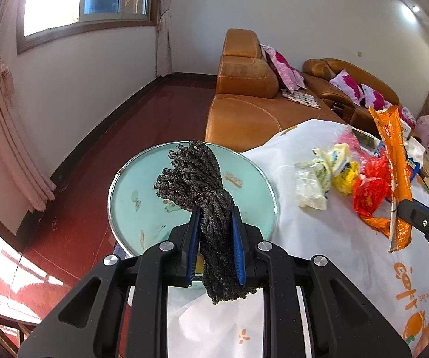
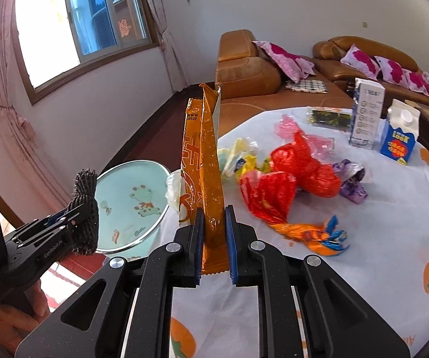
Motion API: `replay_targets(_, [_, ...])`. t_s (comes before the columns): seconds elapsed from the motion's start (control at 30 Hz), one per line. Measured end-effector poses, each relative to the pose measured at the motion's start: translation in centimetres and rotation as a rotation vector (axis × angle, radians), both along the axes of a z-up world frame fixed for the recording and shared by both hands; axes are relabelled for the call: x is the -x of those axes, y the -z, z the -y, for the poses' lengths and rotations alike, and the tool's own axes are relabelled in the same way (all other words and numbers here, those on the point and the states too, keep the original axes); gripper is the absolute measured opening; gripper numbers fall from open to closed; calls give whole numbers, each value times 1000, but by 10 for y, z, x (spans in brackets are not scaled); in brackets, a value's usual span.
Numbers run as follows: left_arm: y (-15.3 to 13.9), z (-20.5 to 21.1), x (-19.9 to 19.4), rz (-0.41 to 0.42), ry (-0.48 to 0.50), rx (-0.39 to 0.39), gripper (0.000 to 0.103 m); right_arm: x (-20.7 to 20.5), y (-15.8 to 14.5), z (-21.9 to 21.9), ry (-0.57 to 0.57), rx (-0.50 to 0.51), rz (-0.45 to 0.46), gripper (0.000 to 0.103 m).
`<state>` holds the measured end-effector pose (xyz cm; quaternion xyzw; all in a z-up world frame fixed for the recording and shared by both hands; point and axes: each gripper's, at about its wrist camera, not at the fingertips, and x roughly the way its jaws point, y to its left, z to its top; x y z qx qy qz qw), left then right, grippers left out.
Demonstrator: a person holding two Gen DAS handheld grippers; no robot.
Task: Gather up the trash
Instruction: 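Carry the scrubber and orange wrapper over the teal bin with both tools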
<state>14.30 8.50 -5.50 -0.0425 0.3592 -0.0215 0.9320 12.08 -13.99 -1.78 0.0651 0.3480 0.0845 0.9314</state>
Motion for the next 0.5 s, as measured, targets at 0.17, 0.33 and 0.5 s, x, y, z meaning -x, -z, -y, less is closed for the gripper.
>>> replay_targets(0.17, [2, -14, -4, -4, -23, 12, 20, -6, 2, -12, -23, 11, -6, 14])
replay_targets(0.33, [4, -26, -6, -5, -45, 14, 20, -12, 4, -25, -45, 16, -13, 14])
replay_targets(0.5, [7, -36, -10, -14, -66, 15, 20, -16, 6, -36, -66, 18, -20, 14])
